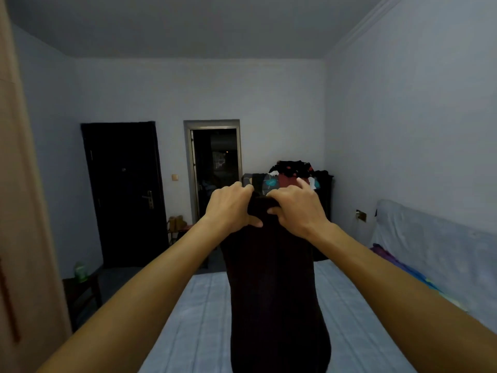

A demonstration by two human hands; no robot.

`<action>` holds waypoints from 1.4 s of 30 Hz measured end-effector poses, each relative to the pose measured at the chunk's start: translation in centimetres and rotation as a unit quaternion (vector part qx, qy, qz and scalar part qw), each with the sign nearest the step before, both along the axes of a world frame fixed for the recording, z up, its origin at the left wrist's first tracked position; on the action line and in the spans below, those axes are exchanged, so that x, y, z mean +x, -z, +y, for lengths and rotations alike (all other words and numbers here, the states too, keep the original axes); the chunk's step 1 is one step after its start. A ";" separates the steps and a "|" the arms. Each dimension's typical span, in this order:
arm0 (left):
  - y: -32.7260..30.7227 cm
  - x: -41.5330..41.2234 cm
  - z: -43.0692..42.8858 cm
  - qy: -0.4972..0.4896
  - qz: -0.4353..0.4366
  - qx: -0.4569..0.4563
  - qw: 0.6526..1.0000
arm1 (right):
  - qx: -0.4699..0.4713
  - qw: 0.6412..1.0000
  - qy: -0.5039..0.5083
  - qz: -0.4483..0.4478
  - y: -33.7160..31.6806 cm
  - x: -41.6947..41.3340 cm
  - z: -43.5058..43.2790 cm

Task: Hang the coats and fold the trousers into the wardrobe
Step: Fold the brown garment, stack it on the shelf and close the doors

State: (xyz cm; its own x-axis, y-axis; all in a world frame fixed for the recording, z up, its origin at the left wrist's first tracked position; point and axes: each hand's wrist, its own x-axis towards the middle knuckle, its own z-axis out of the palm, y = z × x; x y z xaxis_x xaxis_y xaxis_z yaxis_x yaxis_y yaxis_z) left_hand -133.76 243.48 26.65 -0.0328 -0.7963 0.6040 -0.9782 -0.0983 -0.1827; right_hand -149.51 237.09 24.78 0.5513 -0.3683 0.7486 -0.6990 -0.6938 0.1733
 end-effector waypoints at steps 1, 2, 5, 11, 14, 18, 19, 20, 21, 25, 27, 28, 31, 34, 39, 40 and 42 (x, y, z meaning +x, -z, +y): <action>-0.3 0.1 -0.7 0.002 0.001 -0.008 1.000 | -0.013 1.000 0.005 0.000 -0.3 0.0 -0.6; -0.6 0.2 -1.4 0.002 -0.006 -0.014 1.000 | -0.020 1.000 0.011 0.001 -0.7 0.1 -1.2; -0.8 0.7 -4.3 0.001 -0.058 -0.035 0.998 | -0.022 0.999 0.031 0.014 -1.5 0.2 -3.3; 0.0 0.9 -11.4 0.014 0.001 -0.006 1.000 | -0.003 0.998 0.060 0.018 -0.9 1.2 -9.5; -0.9 1.2 -15.3 0.010 0.033 -0.024 0.999 | -0.001 0.997 0.071 0.012 -2.5 2.3 -13.1; -5.2 2.3 -19.6 0.011 0.011 -0.169 0.985 | -0.066 0.995 0.070 -0.035 -7.8 3.8 -17.7; -7.0 2.6 -20.0 0.019 0.002 -0.218 0.976 | -0.113 0.989 0.064 -0.063 -9.7 4.2 -18.4; -8.7 2.8 -20.2 0.029 -0.005 -0.261 0.965 | -0.169 0.980 0.056 -0.093 -11.3 4.4 -18.9; -10.3 2.9 -20.1 0.039 -0.013 -0.297 0.954 | -0.222 0.967 0.047 -0.113 -12.7 4.5 -19.1; -13.7 2.6 -17.8 0.087 -0.046 -0.400 0.911 | -0.357 0.920 0.007 -0.161 -15.4 3.8 -18.0; -12.9 1.9 -16.0 0.101 -0.054 -0.419 0.901 | -0.379 0.909 -0.018 -0.171 -14.5 2.7 -16.6; -11.8 1.5 -14.9 0.109 -0.050 -0.419 0.900 | -0.386 0.906 -0.026 -0.173 -13.3 2.1 -15.6; -6.2 -0.1 -11.5 0.110 -0.040 -0.390 0.913 | -0.369 0.914 -0.055 -0.159 -7.5 -0.1 -12.1; 1.4 -2.1 -7.2 0.108 -0.044 -0.337 0.934 | -0.303 0.940 -0.069 -0.139 0.7 -2.6 -7.7; 17.0 -6.1 3.0 0.087 0.024 -0.222 0.971 | -0.142 0.979 -0.091 -0.110 17.1 -6.4 1.5; 20.1 -6.8 5.1 0.078 0.040 -0.192 0.977 | -0.114 0.984 -0.094 -0.103 20.4 -7.0 3.5; 26.0 -8.1 9.3 0.061 0.074 -0.119 0.988 | -0.065 0.988 -0.098 -0.096 26.7 -8.2 7.8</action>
